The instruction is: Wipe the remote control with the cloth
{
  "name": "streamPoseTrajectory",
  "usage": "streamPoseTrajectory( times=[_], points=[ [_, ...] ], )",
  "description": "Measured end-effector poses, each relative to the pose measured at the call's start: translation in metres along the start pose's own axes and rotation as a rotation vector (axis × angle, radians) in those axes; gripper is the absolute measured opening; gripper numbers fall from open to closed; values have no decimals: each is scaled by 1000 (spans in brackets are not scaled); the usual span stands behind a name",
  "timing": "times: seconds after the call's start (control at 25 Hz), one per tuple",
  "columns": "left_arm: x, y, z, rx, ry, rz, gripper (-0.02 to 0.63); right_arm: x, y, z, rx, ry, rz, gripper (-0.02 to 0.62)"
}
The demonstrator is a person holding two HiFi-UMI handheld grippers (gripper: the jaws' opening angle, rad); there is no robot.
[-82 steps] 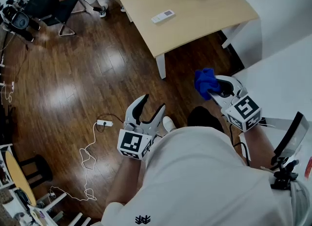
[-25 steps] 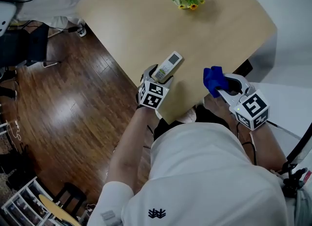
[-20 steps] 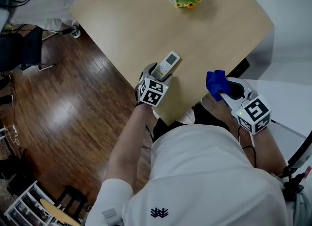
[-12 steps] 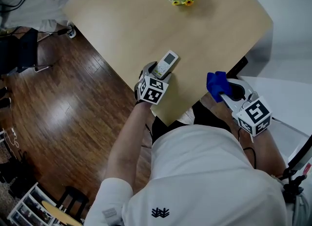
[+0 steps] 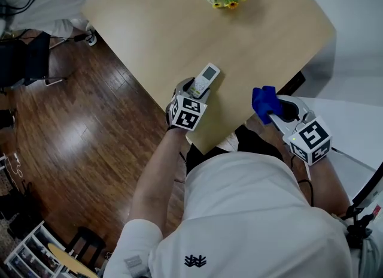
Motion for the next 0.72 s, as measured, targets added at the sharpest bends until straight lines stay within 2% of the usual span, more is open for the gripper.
streamPoseTrajectory(
  times=[0.24,0.48,0.72],
  points=[
    [27,-34,-3,25,-11,-95,273,16,6,1,22,-55,-59,89],
    [76,-93,-18,57,3,-213,273,68,-9,10,61,-147,-188,89],
    [107,-139,-38,82,38,-287,273,119,-13,51,195,-278,-316,89]
  ],
)
Point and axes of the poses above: the fingertips, and each gripper's own axes: y forward along the fingers, z to its left, x out of its top, the point moved 3 cm from there along -y, backward along the fingers, and after that the axes turned 9 degrees about x, right-handed, at the moved point
